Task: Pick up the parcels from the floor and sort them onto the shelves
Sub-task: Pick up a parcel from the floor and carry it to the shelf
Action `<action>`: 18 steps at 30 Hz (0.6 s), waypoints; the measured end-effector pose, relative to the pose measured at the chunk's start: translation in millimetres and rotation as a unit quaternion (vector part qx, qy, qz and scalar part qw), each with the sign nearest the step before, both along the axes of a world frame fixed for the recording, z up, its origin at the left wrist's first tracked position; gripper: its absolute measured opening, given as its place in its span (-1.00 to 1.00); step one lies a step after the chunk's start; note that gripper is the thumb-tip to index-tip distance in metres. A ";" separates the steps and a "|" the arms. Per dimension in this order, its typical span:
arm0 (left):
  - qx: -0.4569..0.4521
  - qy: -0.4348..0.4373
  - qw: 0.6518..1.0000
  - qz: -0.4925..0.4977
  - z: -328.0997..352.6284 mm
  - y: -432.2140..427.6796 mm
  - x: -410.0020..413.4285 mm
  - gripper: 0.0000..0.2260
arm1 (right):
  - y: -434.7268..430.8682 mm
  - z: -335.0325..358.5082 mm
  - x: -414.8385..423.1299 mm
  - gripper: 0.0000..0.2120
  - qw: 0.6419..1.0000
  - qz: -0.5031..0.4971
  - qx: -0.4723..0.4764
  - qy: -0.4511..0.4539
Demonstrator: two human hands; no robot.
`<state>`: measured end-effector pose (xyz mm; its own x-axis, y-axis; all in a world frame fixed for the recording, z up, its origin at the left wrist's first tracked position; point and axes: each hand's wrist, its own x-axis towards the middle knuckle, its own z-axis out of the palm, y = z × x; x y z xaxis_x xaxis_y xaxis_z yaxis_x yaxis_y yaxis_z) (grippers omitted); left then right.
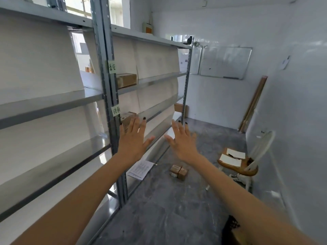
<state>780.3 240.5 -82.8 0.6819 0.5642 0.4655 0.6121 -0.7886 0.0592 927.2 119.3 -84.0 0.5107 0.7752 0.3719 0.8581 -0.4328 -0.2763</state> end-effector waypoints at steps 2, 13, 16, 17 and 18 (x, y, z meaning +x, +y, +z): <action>-0.008 0.007 1.000 -0.012 1.2 -5.2 18.7 -0.33 | -2.1 -2.8 19.3 -0.38 1.000 -0.019 -0.002 -0.010; -0.033 0.039 0.997 -0.060 -8.2 33.8 99.2 -0.35 | 15.5 -26.9 103.2 -0.38 0.998 -0.056 0.009 0.026; -0.024 0.035 0.996 -0.073 -6.6 53.9 122.2 -0.34 | 28.3 -26.2 125.8 -0.39 0.997 -0.079 0.006 0.022; -0.020 0.031 0.996 -0.078 -4.7 61.4 129.1 -0.34 | 33.6 -24.3 133.4 -0.39 0.996 -0.089 0.004 0.021; -0.016 0.028 0.996 -0.081 -2.9 68.8 135.5 -0.33 | 39.1 -22.2 139.9 -0.38 0.995 -0.099 0.003 0.018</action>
<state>915.8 309.4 -85.8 0.7896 0.4578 0.4085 0.4792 -0.8759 0.0552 1067.1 158.4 -106.2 0.6665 0.6561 0.3540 0.7455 -0.5908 -0.3085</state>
